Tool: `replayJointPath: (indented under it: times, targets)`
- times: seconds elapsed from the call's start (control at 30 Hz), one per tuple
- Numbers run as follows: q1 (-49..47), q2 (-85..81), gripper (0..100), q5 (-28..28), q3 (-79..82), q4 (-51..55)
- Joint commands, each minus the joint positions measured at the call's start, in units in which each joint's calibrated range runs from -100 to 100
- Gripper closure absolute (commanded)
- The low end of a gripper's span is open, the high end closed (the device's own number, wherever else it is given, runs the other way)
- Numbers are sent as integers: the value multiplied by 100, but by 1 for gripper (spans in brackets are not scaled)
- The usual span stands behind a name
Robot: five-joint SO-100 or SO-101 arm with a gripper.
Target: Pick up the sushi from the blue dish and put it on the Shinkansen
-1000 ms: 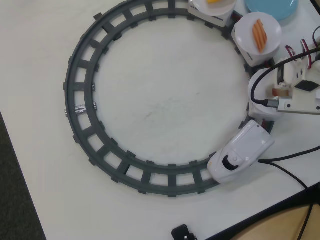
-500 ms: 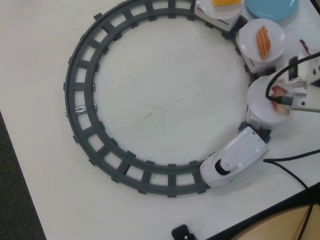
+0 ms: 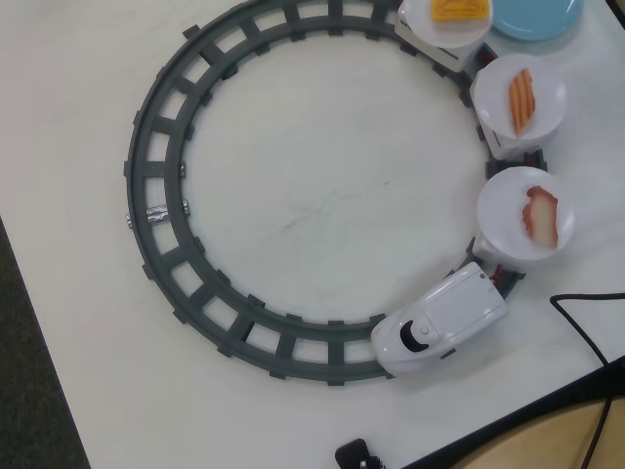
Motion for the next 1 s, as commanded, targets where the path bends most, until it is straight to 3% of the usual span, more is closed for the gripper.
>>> replayJointPath:
  times: [0.0, 0.1, 0.37, 0.73, 0.97]
  targets:
    - [1247, -1337, 80, -1, 624, -348]
    - [1801, -2355, 80, 9, 1728, -921]
    - [1863, -4051, 80, 9, 5606, -2316]
    - [1925, -3934, 80, 9, 6432, -2556]
    - [2664, -3942, 80, -28, 6675, -2556]
